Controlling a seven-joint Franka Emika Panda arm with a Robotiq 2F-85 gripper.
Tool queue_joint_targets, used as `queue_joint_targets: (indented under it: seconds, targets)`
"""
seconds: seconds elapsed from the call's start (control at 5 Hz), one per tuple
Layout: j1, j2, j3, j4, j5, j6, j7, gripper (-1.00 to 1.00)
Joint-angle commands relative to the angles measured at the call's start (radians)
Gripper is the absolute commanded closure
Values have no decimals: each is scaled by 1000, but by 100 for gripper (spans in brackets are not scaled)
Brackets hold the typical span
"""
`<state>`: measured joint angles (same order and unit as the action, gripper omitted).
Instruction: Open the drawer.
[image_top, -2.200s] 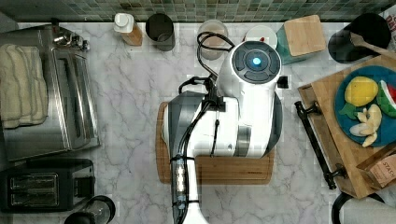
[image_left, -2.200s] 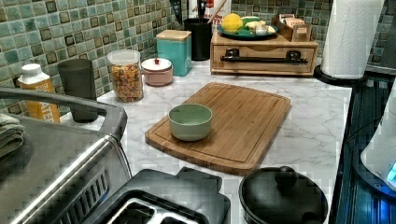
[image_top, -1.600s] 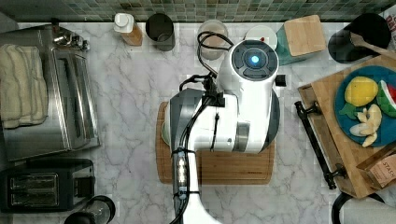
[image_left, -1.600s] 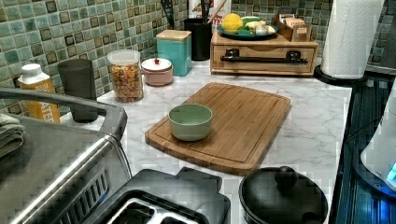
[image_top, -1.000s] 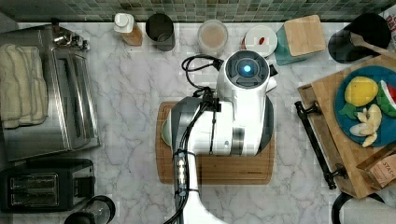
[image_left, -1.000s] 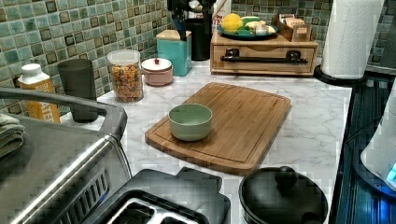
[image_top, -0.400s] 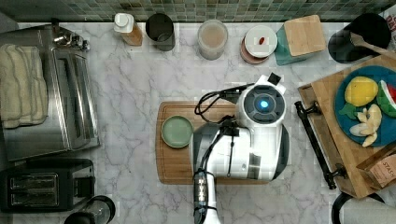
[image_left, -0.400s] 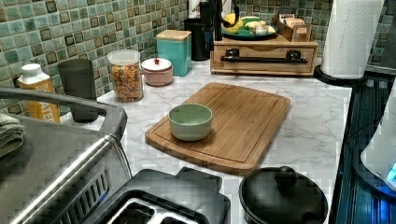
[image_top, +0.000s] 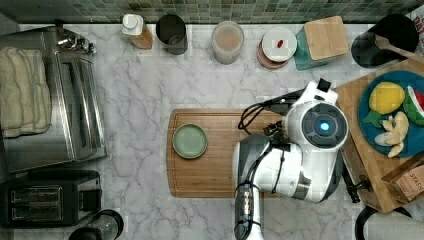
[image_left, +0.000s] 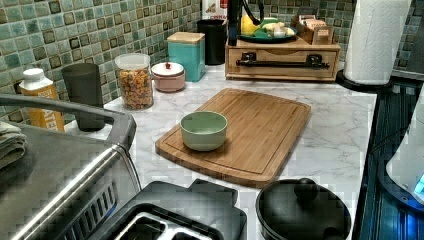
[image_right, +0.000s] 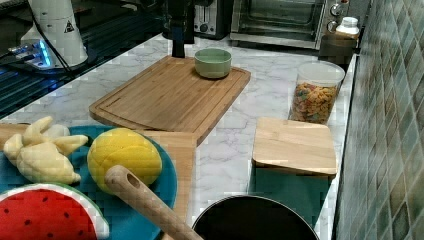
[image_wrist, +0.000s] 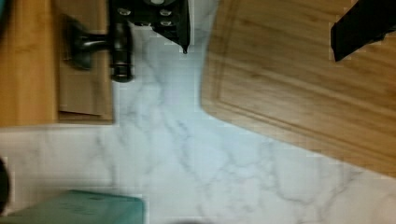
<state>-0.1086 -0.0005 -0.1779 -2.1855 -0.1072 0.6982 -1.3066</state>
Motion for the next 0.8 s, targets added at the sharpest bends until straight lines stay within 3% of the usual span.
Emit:
queue_joint_targets:
  seconds: [0.2,0.8]
  targets:
    - [-77,-13,-78,-79,-23,133,-234,-100]
    - [-116,12,-156,-131,-3,245,-392,-100]
